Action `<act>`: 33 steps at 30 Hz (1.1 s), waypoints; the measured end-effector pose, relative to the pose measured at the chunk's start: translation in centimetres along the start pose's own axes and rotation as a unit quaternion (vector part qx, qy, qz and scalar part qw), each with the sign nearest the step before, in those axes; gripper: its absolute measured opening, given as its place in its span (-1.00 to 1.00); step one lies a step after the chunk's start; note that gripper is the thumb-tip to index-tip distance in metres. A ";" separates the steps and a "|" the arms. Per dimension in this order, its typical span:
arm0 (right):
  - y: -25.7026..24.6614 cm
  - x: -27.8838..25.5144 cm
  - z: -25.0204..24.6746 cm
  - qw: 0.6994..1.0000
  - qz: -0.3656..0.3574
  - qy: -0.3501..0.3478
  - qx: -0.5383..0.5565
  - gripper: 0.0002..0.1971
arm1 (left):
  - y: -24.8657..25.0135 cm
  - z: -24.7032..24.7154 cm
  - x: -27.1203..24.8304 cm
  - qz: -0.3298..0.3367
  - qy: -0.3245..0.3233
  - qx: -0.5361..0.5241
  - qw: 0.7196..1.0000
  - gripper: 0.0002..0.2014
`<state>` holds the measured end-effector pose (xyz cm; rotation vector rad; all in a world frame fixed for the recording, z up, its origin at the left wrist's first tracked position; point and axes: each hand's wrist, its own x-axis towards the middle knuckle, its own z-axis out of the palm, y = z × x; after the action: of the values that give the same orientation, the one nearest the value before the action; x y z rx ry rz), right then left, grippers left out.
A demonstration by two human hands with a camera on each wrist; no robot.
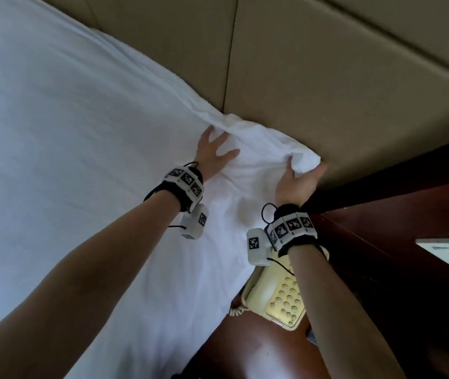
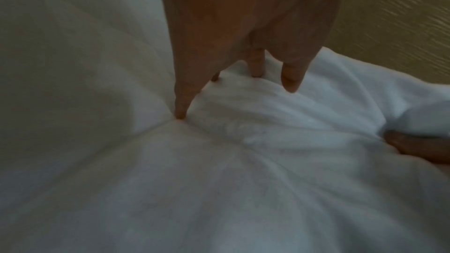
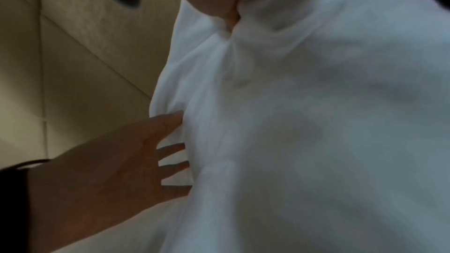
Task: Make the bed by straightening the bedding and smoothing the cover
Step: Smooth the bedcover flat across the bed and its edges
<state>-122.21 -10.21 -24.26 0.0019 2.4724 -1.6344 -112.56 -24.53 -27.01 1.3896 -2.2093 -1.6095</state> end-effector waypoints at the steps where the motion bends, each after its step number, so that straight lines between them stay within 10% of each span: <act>1: 0.6 0.0 0.6 0.999 0.029 0.011 -0.025 -0.36 | -0.5 0.2 0.0 0.018 -0.009 0.005 1.000 -0.36; 4: 2.2 -1.1 1.3 0.986 0.077 0.045 -0.141 -0.19 | -1.6 0.1 -0.9 0.092 -0.037 0.054 0.994 -0.42; 7: 3.5 -4.9 0.2 0.979 -0.047 0.068 -0.187 -0.32 | -3.1 -0.4 -1.9 0.153 -0.048 0.126 0.979 -0.41; 10: 5.3 -7.9 0.2 0.955 -0.150 -0.057 -0.250 -0.38 | -4.5 -1.6 -2.7 0.182 -0.018 0.329 0.927 -0.33; 14: 7.8 -6.4 2.9 0.913 -0.061 -0.234 -0.327 -0.25 | -6.1 -3.2 -2.1 0.106 -0.024 0.442 0.891 -0.10; 21: 7.5 -3.1 7.5 0.874 0.088 -0.321 -0.355 -0.29 | -7.2 -2.1 0.3 0.086 -0.057 0.500 0.860 -0.12; 29: 6.6 -1.7 4.9 0.910 0.163 -0.361 -0.127 -0.31 | -7.3 -0.3 -3.8 0.076 -0.102 0.490 0.863 -0.25; 33: 7.1 -3.1 0.8 0.925 0.162 -0.300 -0.165 -0.66 | -9.1 2.1 -11.0 0.166 -0.125 0.482 0.851 -0.23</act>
<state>-118.31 -7.80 -30.54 -0.1119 2.0866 -0.8954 -101.61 -15.73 -30.52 0.7851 -3.3918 -0.5381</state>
